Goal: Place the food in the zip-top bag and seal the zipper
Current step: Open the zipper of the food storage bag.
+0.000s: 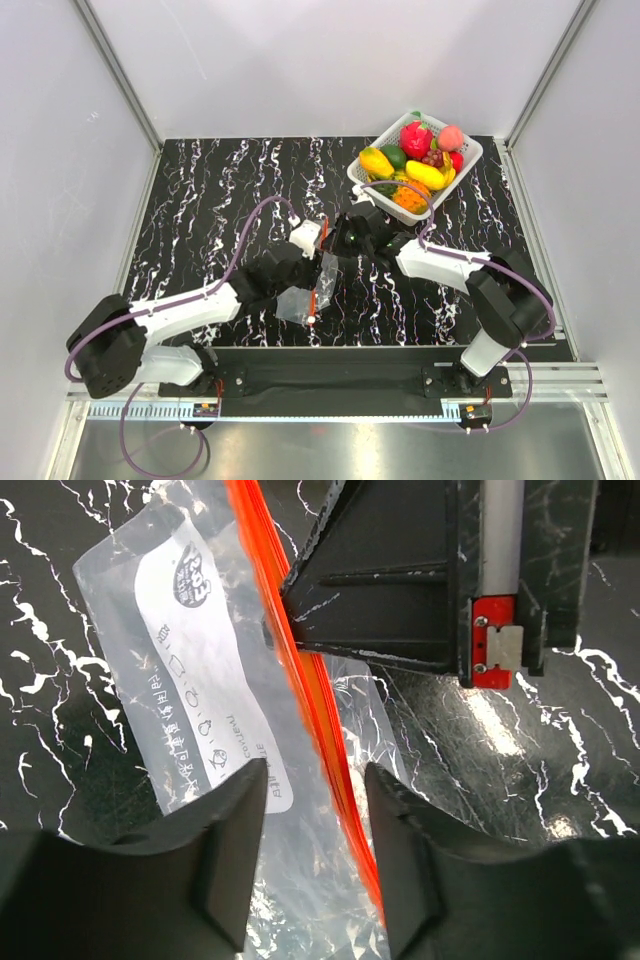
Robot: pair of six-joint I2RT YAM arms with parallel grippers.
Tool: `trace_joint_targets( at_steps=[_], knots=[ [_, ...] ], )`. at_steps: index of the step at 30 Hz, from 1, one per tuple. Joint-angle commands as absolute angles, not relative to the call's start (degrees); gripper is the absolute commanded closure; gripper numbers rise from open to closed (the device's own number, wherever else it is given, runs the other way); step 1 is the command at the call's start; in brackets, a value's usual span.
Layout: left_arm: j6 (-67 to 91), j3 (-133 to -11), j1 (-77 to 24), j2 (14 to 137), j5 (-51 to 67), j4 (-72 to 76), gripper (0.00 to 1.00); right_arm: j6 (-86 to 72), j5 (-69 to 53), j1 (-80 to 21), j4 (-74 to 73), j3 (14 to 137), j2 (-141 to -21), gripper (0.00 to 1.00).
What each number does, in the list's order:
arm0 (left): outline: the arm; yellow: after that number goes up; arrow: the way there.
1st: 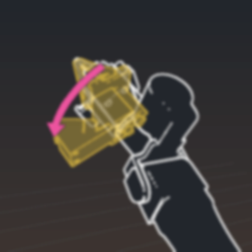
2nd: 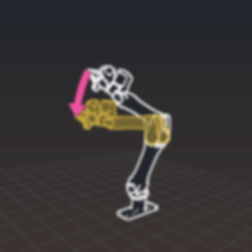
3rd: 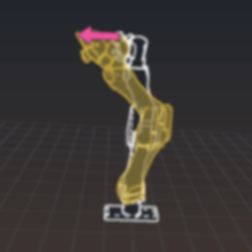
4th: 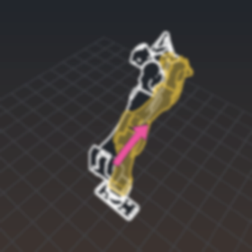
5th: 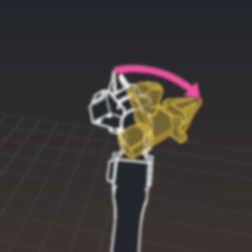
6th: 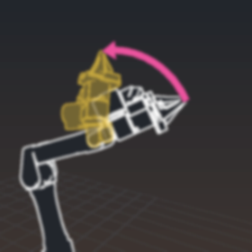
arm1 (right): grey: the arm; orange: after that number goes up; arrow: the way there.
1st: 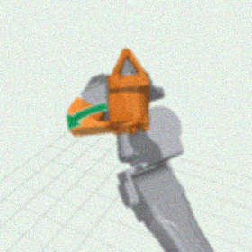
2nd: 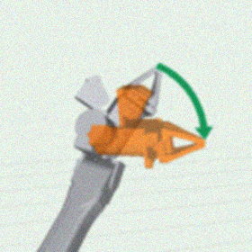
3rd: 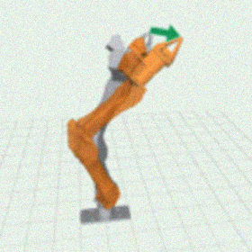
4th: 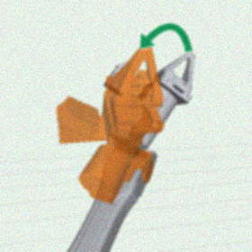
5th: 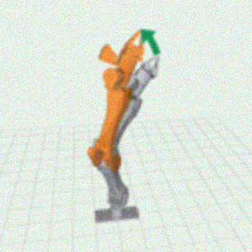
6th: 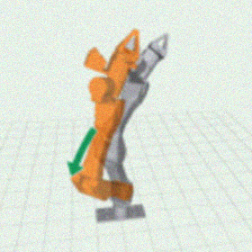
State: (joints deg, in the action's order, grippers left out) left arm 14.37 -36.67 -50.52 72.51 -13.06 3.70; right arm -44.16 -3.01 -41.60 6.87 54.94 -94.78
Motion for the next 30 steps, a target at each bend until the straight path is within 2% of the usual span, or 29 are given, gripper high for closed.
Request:
trace_joint_targets(
  at_steps=[1,4,13,30],
  knots=[
    [16.16,-36.83,-50.71,68.12,-15.19,5.19,0.49,-41.93,-1.5,-42.54,5.63,57.65,-91.67,1.0],
    [19.16,-37.44,-50.8,66.1,-16.87,2.39,0.45,-41.49,-0.62,-42.89,3.78,58.27,-90.71,1.0],
    [19.69,-45.0,-50.8,68.37,-19.16,-6.85,0.46,-42.71,2.46,-43.86,2.02,57.57,-87.1,1.0],
    [20.3,-47.81,-50.71,71.99,-19.69,-7.12,0.52,-42.63,4.31,-44.82,0.35,58.53,-85.87,1.0]
  ],
)
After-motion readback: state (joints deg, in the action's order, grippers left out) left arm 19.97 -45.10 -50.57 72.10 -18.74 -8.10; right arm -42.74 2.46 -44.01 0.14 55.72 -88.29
